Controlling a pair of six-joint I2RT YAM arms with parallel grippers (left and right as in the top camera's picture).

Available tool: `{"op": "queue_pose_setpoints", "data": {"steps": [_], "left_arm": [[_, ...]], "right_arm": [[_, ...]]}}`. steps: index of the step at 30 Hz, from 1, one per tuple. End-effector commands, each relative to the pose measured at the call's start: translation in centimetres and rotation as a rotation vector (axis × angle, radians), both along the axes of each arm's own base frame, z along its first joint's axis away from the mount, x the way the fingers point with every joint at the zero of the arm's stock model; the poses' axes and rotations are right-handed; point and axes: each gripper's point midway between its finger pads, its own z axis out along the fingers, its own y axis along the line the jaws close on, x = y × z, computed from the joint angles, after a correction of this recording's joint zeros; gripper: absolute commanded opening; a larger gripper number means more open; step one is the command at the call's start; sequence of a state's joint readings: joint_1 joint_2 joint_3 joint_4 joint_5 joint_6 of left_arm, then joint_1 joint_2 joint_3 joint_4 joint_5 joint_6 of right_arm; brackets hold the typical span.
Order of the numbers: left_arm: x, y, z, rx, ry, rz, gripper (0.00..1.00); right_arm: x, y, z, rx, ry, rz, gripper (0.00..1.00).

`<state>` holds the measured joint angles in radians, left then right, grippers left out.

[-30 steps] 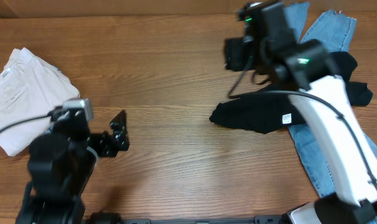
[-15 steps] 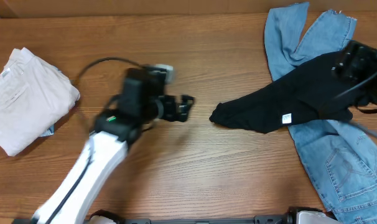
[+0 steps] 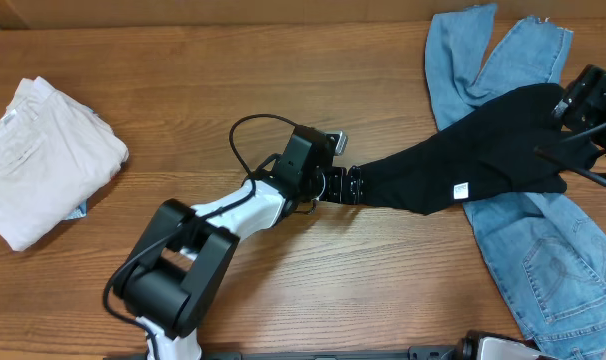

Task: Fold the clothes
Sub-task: 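Grasp the black shirt's other end with the left gripper, pull it left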

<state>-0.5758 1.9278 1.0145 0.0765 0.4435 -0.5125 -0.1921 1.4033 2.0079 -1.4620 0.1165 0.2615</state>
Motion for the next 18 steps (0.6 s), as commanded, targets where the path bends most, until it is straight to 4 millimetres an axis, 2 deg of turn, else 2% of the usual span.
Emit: {"op": "queue_pose_setpoints", "data": {"steps": [1, 2, 4, 5, 6, 8, 11, 15, 18], "left_arm": [[0.1, -0.7, -1.1, -0.03, 0.059, 0.025, 0.65], [0.1, -0.7, -1.3, -0.03, 0.06, 0.023, 0.54], [0.1, -0.7, -1.3, -0.028, 0.059, 0.021, 0.19], [0.1, -0.7, -1.3, -0.03, 0.059, 0.019, 0.09], [0.1, -0.8, -1.2, -0.035, 0.058, 0.015, 0.04], [0.1, -1.1, -0.5, -0.058, 0.058, 0.0, 0.04], [1.5, -1.0, 2.4, -0.091, -0.003, -0.014, 0.04], [4.4, 2.1, 10.5, -0.107, -0.148, 0.029, 0.04], [6.3, 7.2, 18.0, -0.078, -0.267, 0.123, 0.04]], "right_arm": [[-0.3, 0.0, 0.6, 0.003, -0.02, -0.003, 0.74], [-0.3, 0.0, 0.5, 0.004, -0.02, -0.003, 0.74], [-0.3, 0.0, 0.6, 0.003, -0.02, -0.004, 0.74], [-0.3, 0.0, 0.6, 0.003, -0.02, -0.004, 0.74], [-0.3, 0.0, 0.6, 0.003, -0.02, -0.004, 0.74], [-0.3, 0.0, 0.5, 0.003, -0.02, -0.004, 0.74], [-0.3, 0.0, 0.6, 0.003, -0.02, -0.004, 0.74], [-0.3, 0.0, 0.6, 0.003, -0.02, -0.004, 0.74], [-0.2, 0.0, 0.7, 0.001, -0.028, -0.004, 0.74]]}}
